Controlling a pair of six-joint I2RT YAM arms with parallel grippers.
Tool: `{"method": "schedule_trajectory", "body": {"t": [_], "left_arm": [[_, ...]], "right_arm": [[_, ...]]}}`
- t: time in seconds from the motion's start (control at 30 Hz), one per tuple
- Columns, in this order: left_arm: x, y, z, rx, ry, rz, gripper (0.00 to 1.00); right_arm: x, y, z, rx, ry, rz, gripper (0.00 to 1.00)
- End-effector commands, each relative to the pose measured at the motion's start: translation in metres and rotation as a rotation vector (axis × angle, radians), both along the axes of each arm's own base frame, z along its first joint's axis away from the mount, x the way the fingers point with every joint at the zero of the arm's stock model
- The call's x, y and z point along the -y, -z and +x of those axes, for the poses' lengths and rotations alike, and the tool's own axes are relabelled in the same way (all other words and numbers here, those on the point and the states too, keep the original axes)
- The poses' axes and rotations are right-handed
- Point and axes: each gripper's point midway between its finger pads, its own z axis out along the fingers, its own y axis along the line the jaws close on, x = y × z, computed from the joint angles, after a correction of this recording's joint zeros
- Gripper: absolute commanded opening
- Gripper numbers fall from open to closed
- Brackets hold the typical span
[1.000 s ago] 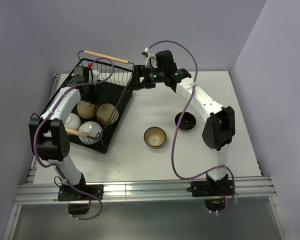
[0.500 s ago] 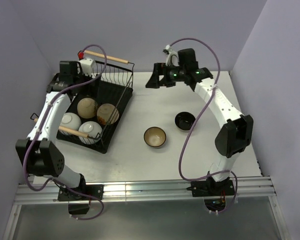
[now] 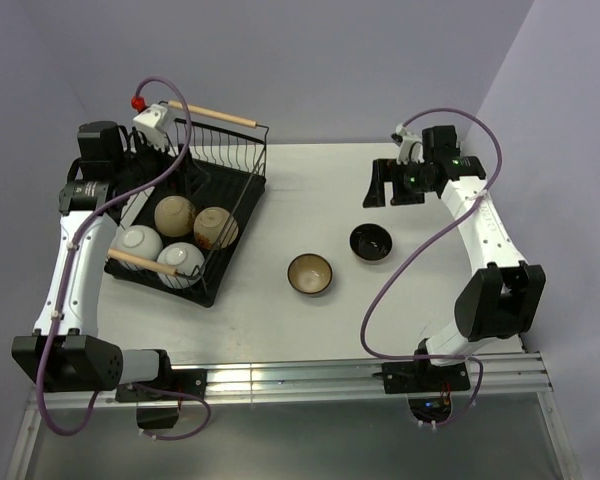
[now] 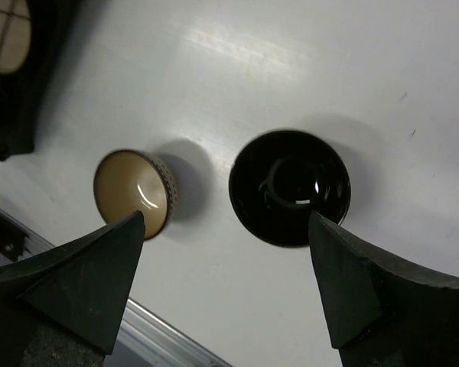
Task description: Load the bowls into the dish rack
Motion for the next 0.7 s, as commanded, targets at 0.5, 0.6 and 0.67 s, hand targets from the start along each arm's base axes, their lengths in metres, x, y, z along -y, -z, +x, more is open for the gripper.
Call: {"method": "schedule_trajectory", "body": {"t": [0.5, 0.6, 0.67], "left_arm": [[0.000, 0.024, -0.060, -0.129, 0.066, -0.141, 1.00], [-0.002, 0.022, -0.061, -0.117, 0.054, -0.135, 0.99], [-0.004, 0.024, -0.060, -0.122, 0.044, -0.129, 0.99]], "right_arm": [[-0.112, 0.079, -0.038, -0.085, -0.339, -0.236, 0.80], [-0.122, 0.103, -0.036, -0.116, -0.383, -0.293, 0.78], [-0.123, 0.110, -0.033, -0.125, -0.400, -0.313, 0.77]]}}
